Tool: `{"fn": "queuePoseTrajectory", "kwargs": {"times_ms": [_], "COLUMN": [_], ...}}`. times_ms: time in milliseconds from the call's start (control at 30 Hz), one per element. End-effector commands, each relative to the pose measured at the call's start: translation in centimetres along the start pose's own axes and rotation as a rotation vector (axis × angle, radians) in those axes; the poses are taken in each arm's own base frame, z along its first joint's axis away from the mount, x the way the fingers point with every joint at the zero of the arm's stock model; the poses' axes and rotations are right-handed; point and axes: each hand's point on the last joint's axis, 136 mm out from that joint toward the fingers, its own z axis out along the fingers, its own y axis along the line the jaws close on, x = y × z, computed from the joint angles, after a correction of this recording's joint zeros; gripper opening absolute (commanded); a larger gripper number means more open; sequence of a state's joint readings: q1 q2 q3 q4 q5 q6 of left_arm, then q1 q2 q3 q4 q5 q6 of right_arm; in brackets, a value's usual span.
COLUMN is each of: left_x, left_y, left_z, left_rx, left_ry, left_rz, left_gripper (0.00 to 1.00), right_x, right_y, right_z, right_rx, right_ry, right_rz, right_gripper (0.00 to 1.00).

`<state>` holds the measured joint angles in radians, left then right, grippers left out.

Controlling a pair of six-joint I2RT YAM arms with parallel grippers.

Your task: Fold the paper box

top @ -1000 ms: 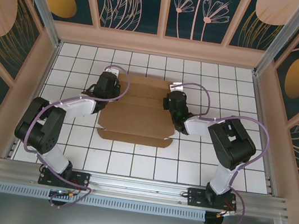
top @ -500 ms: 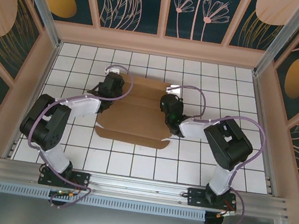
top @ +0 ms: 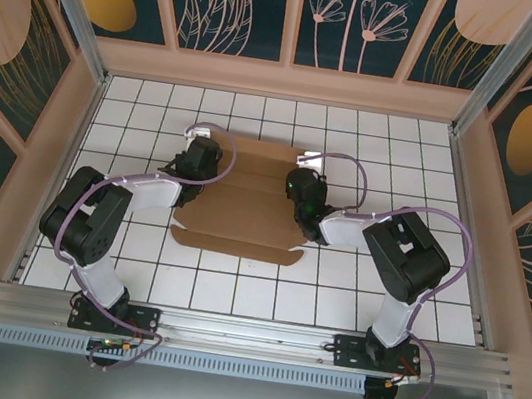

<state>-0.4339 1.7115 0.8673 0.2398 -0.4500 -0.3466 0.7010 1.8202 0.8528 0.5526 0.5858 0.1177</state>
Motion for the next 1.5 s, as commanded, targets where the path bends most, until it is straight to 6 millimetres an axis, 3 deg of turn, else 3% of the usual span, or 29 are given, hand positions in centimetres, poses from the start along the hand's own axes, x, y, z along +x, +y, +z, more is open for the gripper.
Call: {"fn": "queuePoseTrajectory", "kwargs": {"times_ms": [0, 300, 433, 633, 767, 800, 967, 1033, 1300, 1467], "left_x": [1.0, 1.4, 1.2, 2.9, 3.4, 3.2, 0.7, -0.3, -2.4, -3.8], "left_y": [0.4, 2.9, 2.8, 2.9, 2.8, 2.7, 2.1, 1.7, -0.4, -1.6], "left_z": [0.5, 1.4, 1.4, 1.6, 1.5, 1.3, -0.8, -1.7, -4.5, -7.4], "left_rx": [-0.014, -0.193, -0.187, -0.174, -0.151, -0.146, -0.066, -0.024, 0.160, 0.302], "left_ry": [0.017, 0.023, 0.017, 0.050, 0.055, 0.049, -0.023, -0.048, -0.096, -0.154], "left_rz": [-0.009, -0.044, -0.055, -0.054, -0.067, -0.071, -0.139, -0.165, -0.222, -0.201], "left_gripper": [0.33, 0.01, 0.00, 0.00, 0.00, 0.03, 0.43, 0.51, 0.60, 0.59], "right_x": [4.1, 3.9, 4.7, 7.2, 7.4, 7.1, 6.1, 5.9, 5.0, 5.1], "right_y": [-1.5, -1.4, -1.8, -2.1, -2.0, -2.0, -2.8, -3.0, -3.4, -3.2], "right_z": [0.0, -0.1, 0.4, 1.3, 1.2, 1.1, 1.0, 0.9, 0.6, 0.7], "right_rx": [0.021, 0.025, 0.086, 0.122, 0.111, 0.109, 0.132, 0.142, 0.156, 0.150], "right_ry": [0.114, 0.115, 0.132, 0.194, 0.199, 0.192, 0.168, 0.163, 0.146, 0.150], "right_rz": [-0.048, -0.050, -0.098, -0.144, -0.135, -0.133, -0.120, -0.119, -0.118, -0.120], "right_gripper": [0.00, 0.00, 0.00, 0.00, 0.00, 0.00, 0.00, 0.00, 0.00, 0.00]}}
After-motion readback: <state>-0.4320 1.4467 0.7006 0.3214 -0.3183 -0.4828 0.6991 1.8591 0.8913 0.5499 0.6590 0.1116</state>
